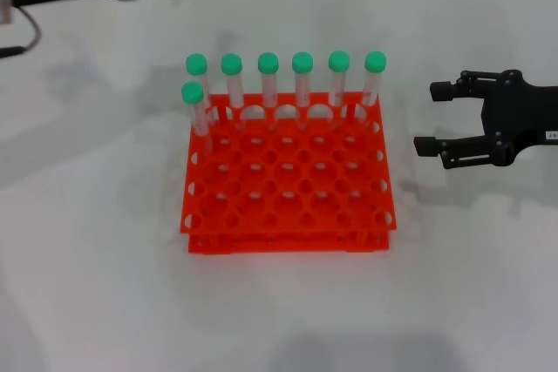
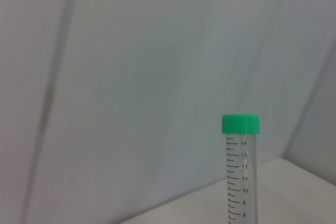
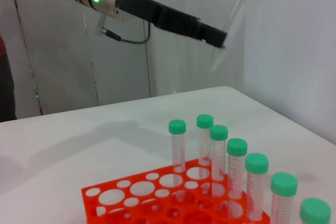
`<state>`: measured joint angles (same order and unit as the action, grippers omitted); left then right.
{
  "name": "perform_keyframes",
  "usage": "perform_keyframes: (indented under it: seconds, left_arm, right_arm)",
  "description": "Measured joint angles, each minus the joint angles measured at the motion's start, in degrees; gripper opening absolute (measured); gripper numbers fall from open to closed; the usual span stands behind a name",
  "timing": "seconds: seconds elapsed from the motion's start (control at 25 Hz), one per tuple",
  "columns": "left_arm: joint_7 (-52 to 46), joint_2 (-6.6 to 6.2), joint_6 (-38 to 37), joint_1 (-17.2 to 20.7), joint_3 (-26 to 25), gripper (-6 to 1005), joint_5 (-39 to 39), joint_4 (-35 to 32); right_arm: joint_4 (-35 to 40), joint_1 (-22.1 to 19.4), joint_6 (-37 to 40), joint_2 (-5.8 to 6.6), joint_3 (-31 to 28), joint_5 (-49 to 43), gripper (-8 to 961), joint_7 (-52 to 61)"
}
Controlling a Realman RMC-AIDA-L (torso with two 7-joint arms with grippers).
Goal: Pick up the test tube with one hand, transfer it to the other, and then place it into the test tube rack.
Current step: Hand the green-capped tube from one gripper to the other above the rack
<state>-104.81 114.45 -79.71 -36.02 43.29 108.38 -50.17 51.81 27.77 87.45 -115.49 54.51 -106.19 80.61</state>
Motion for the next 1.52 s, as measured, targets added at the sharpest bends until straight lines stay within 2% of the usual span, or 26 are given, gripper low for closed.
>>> perform_keyframes:
  seconds: [0.2, 0.48, 0.68, 1.08, 1.52]
  left_arm:
    - [6.38, 0.24, -0.08, -1.96, 4.59, 194, -1.45, 4.1]
    - [17.13, 1.93, -1.45, -4.5, 4.75, 194, -1.91, 9.07]
    - [21.09, 2.09, -3.05, -5.53, 4.78, 194, -2.9, 11.91]
    - [25.17, 2.66, -6.22, -5.78, 4.79, 194, -3.43, 13.05]
    - [26.87, 2.55, -7.66, -5.74, 5.65, 195, -3.04, 14.86]
  right_arm:
    - [-0.04, 0.0, 0.06, 0.0, 0.33, 0.71, 840, -0.68]
    - [-0.05, -0.18, 0.29, 0.06, 0.06, 1.34, 840, -0.72]
    - [0.04, -0.78, 0.15, 0.18, -0.12, 1.34, 840, -0.73]
    - [0.25, -1.24, -0.08, 0.35, -2.01, 2.22, 840, -1.31]
    - [-0.26, -1.32, -0.89, 0.27, -2.62, 3.86, 839, -2.12]
